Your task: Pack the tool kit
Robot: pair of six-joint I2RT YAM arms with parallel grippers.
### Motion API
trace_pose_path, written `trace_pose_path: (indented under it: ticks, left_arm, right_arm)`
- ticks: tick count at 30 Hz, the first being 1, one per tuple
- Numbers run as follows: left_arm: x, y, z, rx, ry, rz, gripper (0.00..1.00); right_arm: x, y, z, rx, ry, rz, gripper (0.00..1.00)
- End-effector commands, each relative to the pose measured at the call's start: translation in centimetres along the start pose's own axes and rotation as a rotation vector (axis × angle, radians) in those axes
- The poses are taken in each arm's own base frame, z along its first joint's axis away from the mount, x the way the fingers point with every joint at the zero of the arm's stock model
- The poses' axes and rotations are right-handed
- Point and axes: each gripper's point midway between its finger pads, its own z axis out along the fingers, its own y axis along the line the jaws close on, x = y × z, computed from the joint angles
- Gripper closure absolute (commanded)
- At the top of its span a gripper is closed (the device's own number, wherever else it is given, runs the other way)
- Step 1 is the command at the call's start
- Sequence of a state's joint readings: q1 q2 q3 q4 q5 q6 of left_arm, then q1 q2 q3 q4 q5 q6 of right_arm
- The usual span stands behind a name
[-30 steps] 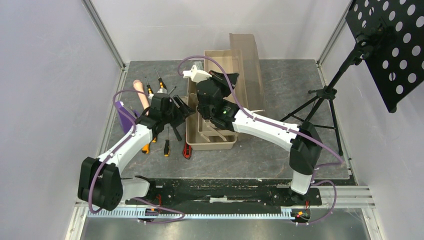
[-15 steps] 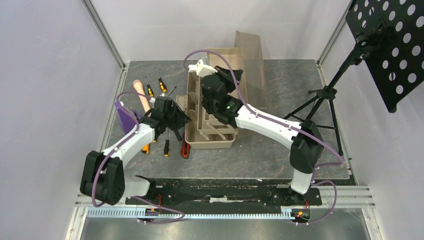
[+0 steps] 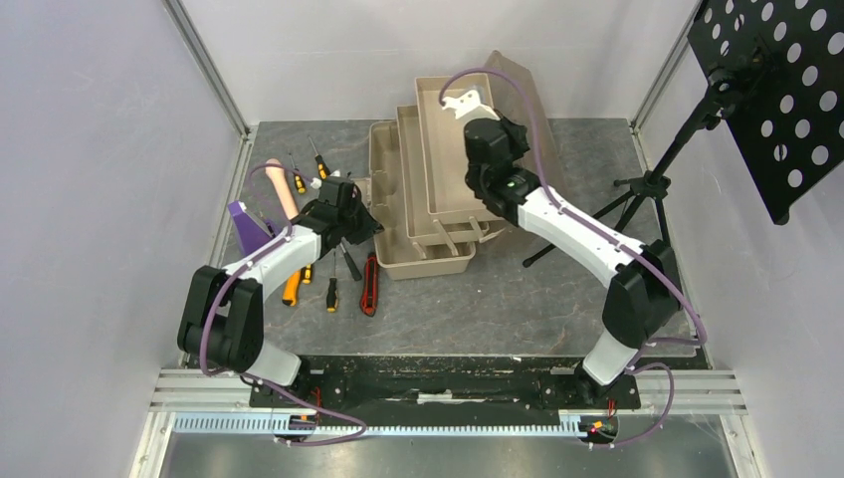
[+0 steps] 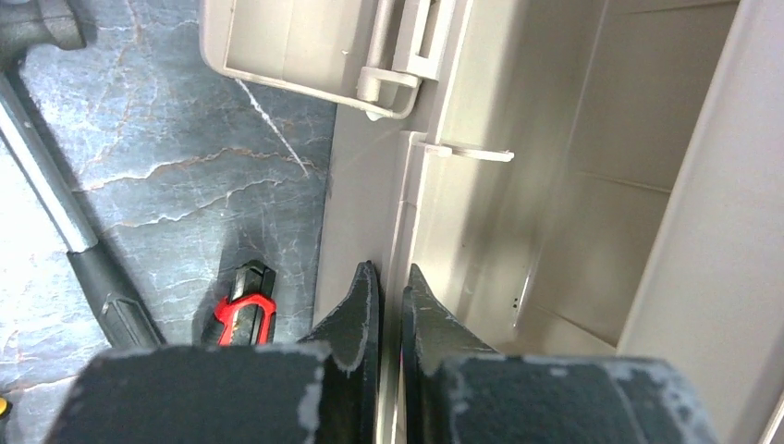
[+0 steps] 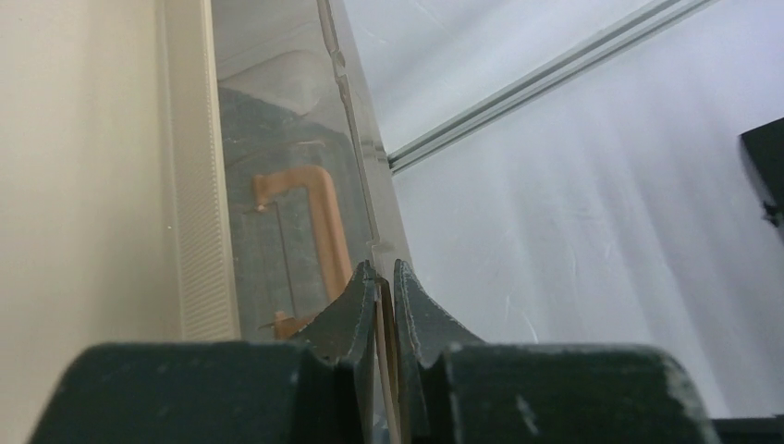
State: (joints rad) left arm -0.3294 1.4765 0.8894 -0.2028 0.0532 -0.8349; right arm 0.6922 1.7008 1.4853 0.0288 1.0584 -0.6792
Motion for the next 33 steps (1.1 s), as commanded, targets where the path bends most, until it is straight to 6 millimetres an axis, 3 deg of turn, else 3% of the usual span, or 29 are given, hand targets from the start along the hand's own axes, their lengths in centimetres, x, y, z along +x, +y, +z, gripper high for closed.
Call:
trace_pose_path:
  ticks: [1, 8, 19, 24, 28, 33]
  left_arm:
    - [-1.2, -2.6, 1.3, 0.066, -0.020, -0.096, 0.97]
    - [-1.6, -3.4, 2.3, 0.079, -0.033, -0.147, 0.98]
    - [-3.5, -4.8, 3.6, 0.100, -0.089, -0.213, 0.98]
    - [-4.1, -5.2, 3.9, 0.108, -0.103, -0.236, 0.98]
    - [-3.9, -5.3, 4.0, 0.106, -0.100, -0.252, 0.98]
    - [-3.9, -6.2, 4.0, 0.129, -0.111, -0.252, 0.98]
  right_arm:
    - [1.1, -0.2, 1.5, -0.052, -0.028, 0.200, 0.95]
    - [3.2, 0.7, 4.6, -0.105, -0.014, 0.243, 0.93]
    - [4.9, 2.5, 8.9, -0.160, -0.009, 0.284, 0.91]
    - [5.3, 1.7, 9.6, -0.167, 0.011, 0.288, 0.73]
    - [4.8, -0.4, 8.5, -0.164, 0.002, 0.309, 0.51]
    - [4.2, -3.8, 6.2, -0.155, -0.011, 0.344, 0.39]
